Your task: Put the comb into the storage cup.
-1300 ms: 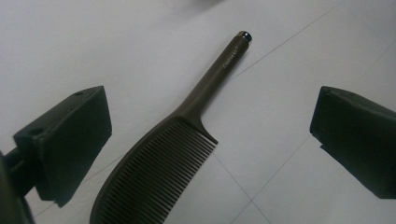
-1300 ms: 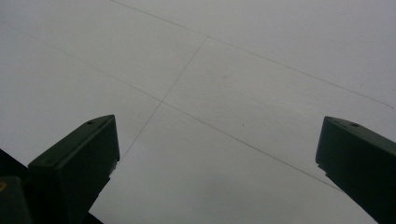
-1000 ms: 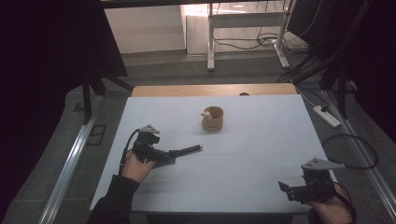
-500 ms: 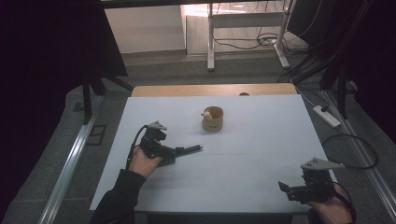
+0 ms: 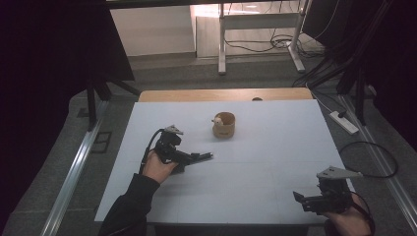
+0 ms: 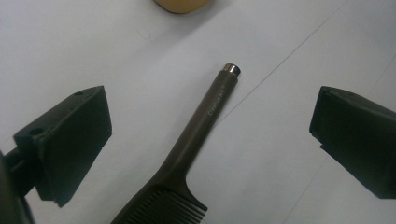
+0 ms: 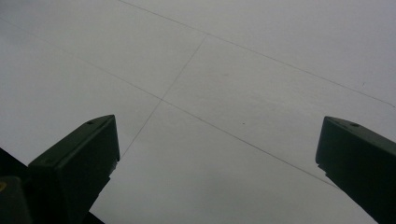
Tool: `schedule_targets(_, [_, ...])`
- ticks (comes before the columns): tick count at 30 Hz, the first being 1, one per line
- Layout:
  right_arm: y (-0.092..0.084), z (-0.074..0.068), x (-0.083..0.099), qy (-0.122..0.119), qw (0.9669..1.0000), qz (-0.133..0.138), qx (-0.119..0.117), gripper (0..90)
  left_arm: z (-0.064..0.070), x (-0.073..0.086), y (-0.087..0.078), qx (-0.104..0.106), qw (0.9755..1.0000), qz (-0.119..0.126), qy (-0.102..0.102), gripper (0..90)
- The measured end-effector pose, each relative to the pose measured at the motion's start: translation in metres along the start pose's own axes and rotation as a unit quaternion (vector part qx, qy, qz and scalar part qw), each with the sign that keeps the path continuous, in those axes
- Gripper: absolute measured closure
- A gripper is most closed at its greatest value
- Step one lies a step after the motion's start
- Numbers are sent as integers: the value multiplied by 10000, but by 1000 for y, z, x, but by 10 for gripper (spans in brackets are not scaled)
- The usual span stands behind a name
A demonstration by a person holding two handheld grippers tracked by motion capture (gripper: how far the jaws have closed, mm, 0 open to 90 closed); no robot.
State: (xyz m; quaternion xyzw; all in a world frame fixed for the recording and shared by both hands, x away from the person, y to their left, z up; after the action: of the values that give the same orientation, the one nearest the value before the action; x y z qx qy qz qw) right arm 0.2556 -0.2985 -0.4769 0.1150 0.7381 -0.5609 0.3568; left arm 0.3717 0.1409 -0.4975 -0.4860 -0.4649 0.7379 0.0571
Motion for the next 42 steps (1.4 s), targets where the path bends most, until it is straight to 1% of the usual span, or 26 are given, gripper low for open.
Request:
schedule_targets(6, [0,0,0,-8,10000,-8,2,1,0,-7,6,28,10000,15,22,0])
schedule_targets(9, [0,0,0,-7,10000,-9,4,1,1,-9,9,-12,10000,-11,39,1])
schedule_targets(14, [0,0,0,-6,10000,-13,2,1,0,-13,13,-35,9999,-57,93,41])
schedule_targets(17, [0,0,0,-5,10000,-19,3,1,1,-14,14,-26,9999,-68,137,126])
schedule_targets(18, [0,0,0,-5,10000,-23,3,2,1,-14,14,-13,9999,-69,145,220])
schedule_targets(20, [0,0,0,-8,10000,-28,3,2,1,-15,14,-25,9998,-113,188,317])
schedule_targets(21, [0,0,0,-8,10000,-28,3,2,1,-16,15,-23,9998,-106,174,317])
schedule_targets(22, [1,0,0,-5,10000,-32,3,2,1,-16,15,-29,9998,-107,165,416])
schedule_targets(23, [1,0,0,-5,10000,-32,3,2,1,-16,15,-25,9997,-140,203,416])
schedule_targets(24, [1,0,0,-3,10000,-34,3,2,2,-17,16,-10,9997,-132,191,458])
schedule_targets(27, [1,0,0,-3,10000,-46,11,3,3,-17,18,70,9996,-141,240,617])
schedule_targets(28, [1,0,0,-2,10000,-58,19,3,3,-18,19,103,9995,-157,257,708])
schedule_targets(29, [1,0,0,-2,10000,-58,19,3,4,-18,20,114,9995,-154,256,708])
schedule_targets(30, [1,0,0,-5,10000,-60,18,4,4,-18,21,130,9994,-176,273,756])
schedule_targets(31, [1,0,0,-11,10000,-61,16,4,4,-19,21,141,9994,-190,269,844])
schedule_targets(32, [1,0,0,-16,10000,-62,16,4,5,-19,22,151,9993,-209,279,844])
schedule_targets(33, [1,0,0,-22,10000,-70,19,4,5,-20,24,163,9992,-236,281,875])
schedule_targets(34, [1,0,0,-19,10000,-66,15,4,5,-20,25,161,9992,-243,265,882])
schedule_targets(36, [1,0,0,-22,10000,-75,19,5,4,-20,27,195,9993,-245,213,883])
schedule_targets(42, [1,0,0,-27,10000,-81,13,7,0,-17,35,160,9994,-305,84,883])
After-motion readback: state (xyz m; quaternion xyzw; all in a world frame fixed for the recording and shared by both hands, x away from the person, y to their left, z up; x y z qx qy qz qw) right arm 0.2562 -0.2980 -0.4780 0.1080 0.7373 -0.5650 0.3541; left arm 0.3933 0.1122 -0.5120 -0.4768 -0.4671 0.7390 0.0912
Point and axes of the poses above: each handheld gripper's, and its own axes: y roughly forward along the jaws, x roughly out of its underside, z roughly to its right, the point moved 3 cm from there along y, roughly forward along the jaws, and after that the axes turned 10 degrees about y, right-handed, at the moved point
